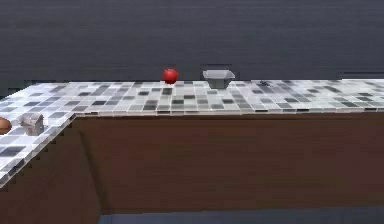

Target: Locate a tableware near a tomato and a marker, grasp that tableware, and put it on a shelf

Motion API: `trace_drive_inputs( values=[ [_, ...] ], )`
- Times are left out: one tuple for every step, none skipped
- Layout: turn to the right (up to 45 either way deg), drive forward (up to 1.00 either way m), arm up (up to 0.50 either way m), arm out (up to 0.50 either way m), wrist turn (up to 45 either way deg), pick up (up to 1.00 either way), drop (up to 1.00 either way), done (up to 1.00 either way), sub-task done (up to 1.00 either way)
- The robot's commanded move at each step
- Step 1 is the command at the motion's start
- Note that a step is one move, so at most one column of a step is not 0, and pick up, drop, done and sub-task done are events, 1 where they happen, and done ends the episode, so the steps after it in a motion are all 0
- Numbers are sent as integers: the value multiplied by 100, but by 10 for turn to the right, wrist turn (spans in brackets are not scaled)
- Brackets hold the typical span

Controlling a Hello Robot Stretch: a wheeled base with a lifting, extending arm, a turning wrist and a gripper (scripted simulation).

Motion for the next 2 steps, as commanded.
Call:
trace_drive_inputs(
  values=[
    [-60, 0, 0, 0, 0, 0, 0, 0, 0],
    [0, 50, 0, 0, 0, 0, 0, 0, 0]
  ],
)
